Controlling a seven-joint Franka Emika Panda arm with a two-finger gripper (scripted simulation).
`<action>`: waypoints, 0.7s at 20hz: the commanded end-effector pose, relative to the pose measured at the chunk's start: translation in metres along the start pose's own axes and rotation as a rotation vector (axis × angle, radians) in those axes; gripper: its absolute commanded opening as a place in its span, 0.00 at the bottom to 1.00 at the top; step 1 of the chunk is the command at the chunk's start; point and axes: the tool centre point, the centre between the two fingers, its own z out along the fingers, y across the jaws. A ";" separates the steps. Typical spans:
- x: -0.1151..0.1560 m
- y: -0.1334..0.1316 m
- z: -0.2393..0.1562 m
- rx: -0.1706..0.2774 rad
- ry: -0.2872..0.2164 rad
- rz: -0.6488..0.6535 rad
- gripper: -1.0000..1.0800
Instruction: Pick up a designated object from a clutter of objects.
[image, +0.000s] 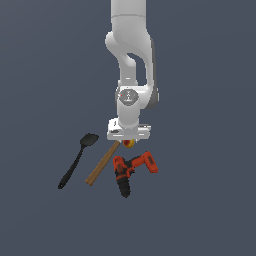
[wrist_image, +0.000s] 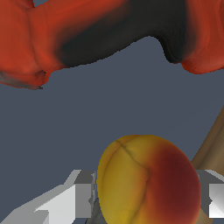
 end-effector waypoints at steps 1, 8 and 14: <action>0.000 -0.001 -0.003 0.000 0.001 0.000 0.00; -0.001 -0.013 -0.027 0.000 0.001 0.000 0.00; -0.002 -0.033 -0.066 -0.001 0.001 0.000 0.00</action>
